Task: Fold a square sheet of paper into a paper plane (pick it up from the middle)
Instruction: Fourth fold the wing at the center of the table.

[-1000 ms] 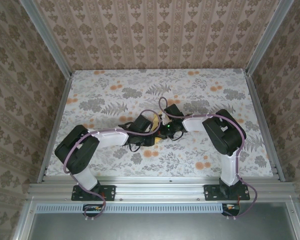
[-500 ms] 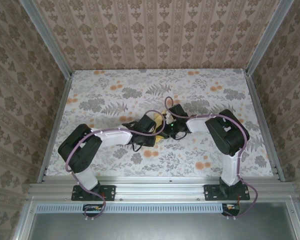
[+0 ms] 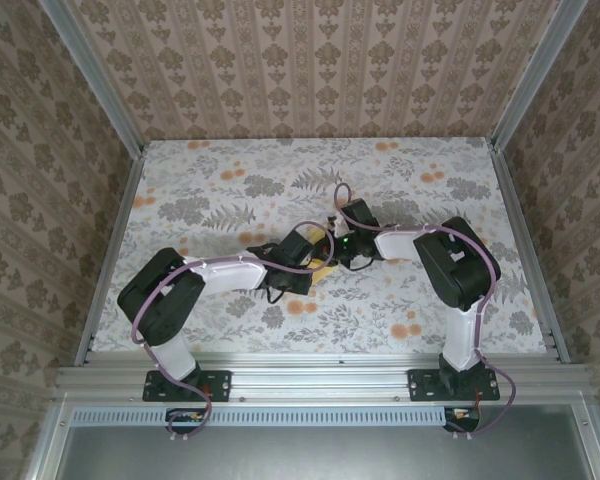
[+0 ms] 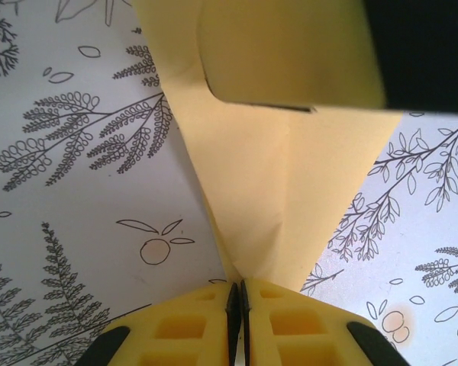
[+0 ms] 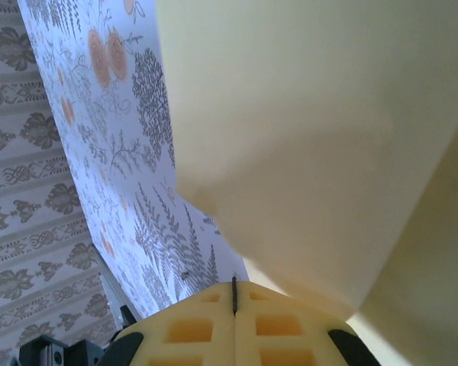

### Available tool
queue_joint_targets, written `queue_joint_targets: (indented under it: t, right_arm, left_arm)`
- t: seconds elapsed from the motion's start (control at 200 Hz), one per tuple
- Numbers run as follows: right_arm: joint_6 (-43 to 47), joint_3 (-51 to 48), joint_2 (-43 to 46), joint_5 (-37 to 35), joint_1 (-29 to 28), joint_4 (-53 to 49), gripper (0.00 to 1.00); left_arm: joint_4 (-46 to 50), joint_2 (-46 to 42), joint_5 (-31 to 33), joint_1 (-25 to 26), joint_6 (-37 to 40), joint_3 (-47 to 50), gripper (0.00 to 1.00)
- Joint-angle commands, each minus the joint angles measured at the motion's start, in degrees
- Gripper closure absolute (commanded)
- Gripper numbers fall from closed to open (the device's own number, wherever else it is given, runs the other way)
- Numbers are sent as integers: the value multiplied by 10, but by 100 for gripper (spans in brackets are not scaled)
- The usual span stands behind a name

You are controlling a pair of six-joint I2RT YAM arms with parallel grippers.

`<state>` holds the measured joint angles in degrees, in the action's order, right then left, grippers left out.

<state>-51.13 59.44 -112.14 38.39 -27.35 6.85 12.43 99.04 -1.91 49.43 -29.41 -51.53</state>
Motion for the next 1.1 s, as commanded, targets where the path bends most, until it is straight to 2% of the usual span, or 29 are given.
queue_joint_targets:
  t: [0.0,0.375,0.88,1.095]
  right_arm:
    - [18,25,-19,-34,3,-47,96]
    - [83,73,-48,-92,33,-133,96]
    - [118,113,-77,-84,92,-148,96]
    - [134,130,-62,-69,111,-159,95]
  left_arm:
    - [49,70,26,0,20,33,87]
    - [70,64,23,1,31,34,88]
    - [90,58,-6,1,51,32,90]
    - [94,62,-21,1,57,23,90]
